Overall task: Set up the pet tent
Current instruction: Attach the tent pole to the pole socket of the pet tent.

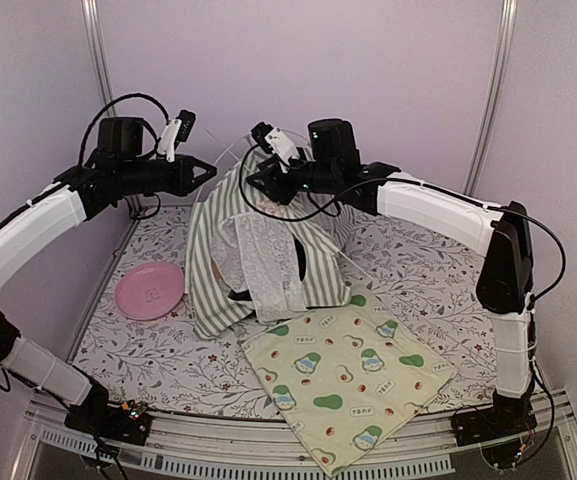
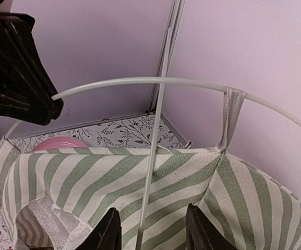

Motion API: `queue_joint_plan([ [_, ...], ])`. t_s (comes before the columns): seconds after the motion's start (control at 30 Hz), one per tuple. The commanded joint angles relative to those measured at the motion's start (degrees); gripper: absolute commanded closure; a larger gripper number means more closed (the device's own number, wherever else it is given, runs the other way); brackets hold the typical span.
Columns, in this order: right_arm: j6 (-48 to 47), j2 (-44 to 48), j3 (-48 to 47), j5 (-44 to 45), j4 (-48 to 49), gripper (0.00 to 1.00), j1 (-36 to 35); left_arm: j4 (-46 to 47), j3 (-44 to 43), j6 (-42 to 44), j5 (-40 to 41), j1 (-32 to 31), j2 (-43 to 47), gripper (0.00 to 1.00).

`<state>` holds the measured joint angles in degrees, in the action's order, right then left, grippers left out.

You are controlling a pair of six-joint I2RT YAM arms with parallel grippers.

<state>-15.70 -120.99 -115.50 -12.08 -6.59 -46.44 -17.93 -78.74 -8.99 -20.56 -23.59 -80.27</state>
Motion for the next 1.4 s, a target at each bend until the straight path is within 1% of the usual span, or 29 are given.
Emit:
queue_joint_plan([
  [0.0,-0.42,-1.75,-4.35,0.0,-1.27,0.63,-0.15,0.47,0.32,1.24,-1.04,-0.44,2.17,1.0],
  [0.1,-0.4,-2.85,-5.79,-0.49,-1.75,0.75,-0.64,0.23,0.55,1.42,-0.91,-0.4,2.67,1.0],
  [0.2,-0.38,-2.9,-6.31,-0.46,-2.54,0.97,-1.41,0.18,0.97,1.12,0.58,-0.32,3.17,1.0],
  [0.23,-0.46,-2.75,-6.31,-0.29,-3.14,1.0,-1.71,0.3,1.2,0.55,1.78,-0.25,3.37,1.0],
  [0.4,0.8,-0.3,-4.46,0.8,-6.32,1.0,-2.08,3.99,4.55,-4.41,6.35,1.83,5.73,1.0],
  [0.6,4.26,7.21,7.54,1.35,-3.05,1.0,-2.48,8.95,9.8,-9.39,11.0,3.27,9.42,1.0],
  [0.77,7.53,9.48,12.01,2.95,-3.21,1.0,-2.45,11.73,12.88,-11.81,12.11,3.61,11.44,1.0],
  [0.87,9.09,9.55,12.85,3.92,-3.57,1.0,-2.46,12.59,14.1,-12.63,13.06,3.69,12.44,1.0],
  [1.1,10.66,9.68,14.16,3.12,-2.71,1.0,-2.46,13.82,15.63,-14.32,13.07,4.59,14.26,1.0],
  [1.37,11.98,8.31,12.77,4.24,-4.18,1.0,-2.5,15.62,17.25,-14.9,11.86,4.64,15.93,1.0],
])
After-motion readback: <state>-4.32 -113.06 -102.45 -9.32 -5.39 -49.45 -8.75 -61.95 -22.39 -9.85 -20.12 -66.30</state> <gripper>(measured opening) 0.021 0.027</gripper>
